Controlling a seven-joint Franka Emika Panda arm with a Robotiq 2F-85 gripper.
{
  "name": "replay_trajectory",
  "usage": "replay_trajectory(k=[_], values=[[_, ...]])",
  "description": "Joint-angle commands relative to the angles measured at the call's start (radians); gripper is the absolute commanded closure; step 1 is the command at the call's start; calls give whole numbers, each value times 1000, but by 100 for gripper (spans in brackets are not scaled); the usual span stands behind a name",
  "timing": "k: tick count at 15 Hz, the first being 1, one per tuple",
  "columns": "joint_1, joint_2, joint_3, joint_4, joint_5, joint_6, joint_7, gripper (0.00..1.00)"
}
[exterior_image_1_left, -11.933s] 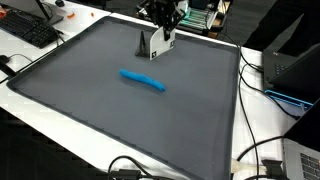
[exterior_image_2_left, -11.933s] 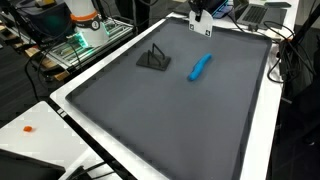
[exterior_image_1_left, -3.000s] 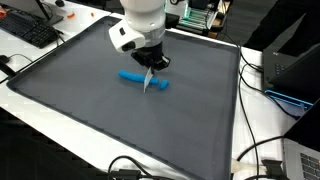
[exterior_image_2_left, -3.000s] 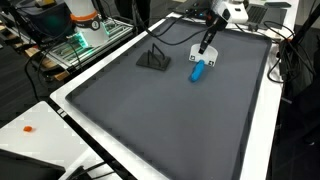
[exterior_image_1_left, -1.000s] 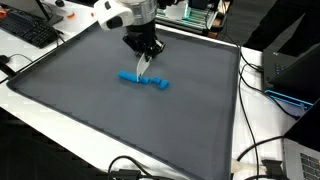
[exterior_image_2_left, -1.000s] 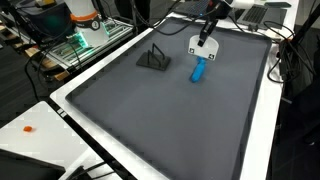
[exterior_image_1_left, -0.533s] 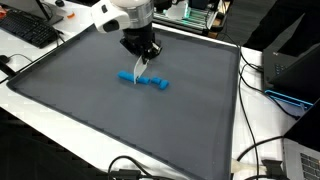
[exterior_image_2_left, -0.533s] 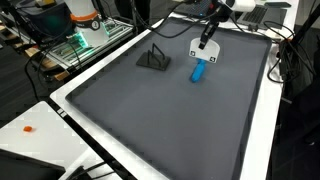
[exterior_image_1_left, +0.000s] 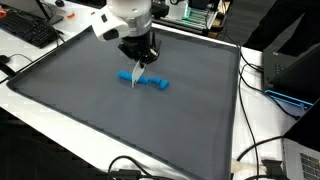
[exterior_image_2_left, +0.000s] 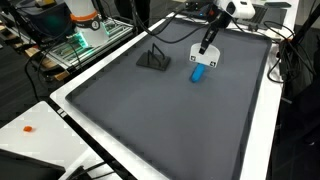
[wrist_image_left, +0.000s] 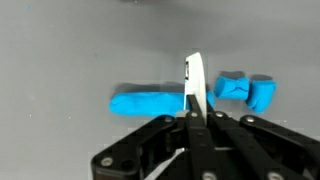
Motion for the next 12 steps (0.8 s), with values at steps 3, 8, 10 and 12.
replay_trajectory(k=[3,8,10,12], values=[[1,42,-3,24,-26,14,-19,99],[-4,52,-1,2,-20,35,-21,99],[-6,53,-1,-9,-17,47,-21,99],[-9,54,1,-19,-10,60,-21,99]])
